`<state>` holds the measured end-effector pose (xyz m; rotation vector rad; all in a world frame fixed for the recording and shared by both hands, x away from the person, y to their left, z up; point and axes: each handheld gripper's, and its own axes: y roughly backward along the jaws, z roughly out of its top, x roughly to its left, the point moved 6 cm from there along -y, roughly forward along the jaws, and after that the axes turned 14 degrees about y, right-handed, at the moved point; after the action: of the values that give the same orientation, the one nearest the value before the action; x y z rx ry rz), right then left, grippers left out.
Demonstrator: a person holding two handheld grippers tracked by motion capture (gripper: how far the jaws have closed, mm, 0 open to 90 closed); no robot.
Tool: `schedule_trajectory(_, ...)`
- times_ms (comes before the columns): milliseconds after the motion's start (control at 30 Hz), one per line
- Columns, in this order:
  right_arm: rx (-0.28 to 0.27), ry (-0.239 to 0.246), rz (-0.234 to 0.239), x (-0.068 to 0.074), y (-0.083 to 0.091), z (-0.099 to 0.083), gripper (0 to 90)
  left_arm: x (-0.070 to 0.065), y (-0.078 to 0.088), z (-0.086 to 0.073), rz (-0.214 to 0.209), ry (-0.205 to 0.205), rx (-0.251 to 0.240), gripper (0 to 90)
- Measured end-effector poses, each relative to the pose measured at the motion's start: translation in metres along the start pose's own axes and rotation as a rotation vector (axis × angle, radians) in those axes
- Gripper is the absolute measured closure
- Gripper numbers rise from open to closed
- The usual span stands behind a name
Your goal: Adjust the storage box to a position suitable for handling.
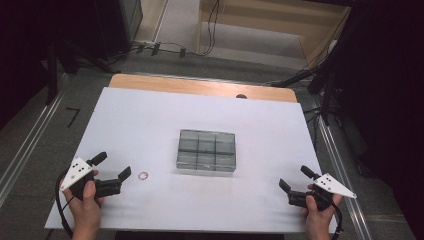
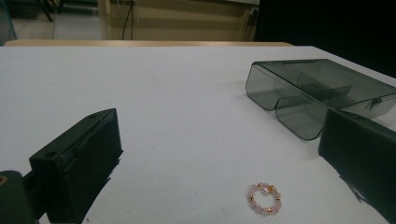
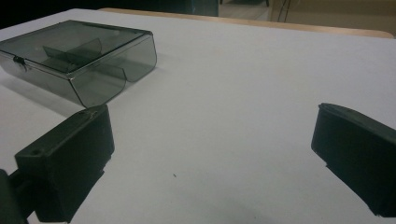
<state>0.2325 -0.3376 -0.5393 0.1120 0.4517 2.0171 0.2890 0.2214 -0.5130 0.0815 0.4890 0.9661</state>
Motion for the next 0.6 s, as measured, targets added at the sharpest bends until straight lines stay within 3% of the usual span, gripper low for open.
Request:
schedule_trajectory(400, 0.004, 0.001, -0.003, 0.0001, -0.0007, -0.0003, 0.0, -0.0003, 0.0005, 0.0006, 0.014, 0.0, -0.002, 0.0)
schedule_trajectory(600, 0.006, 0.01, 0.003, 0.0006, 0.0015, 0.0026, 0.0, -0.0085, -0.0024, 0.0021, 0.032, -0.028, 0.009, 0.0)
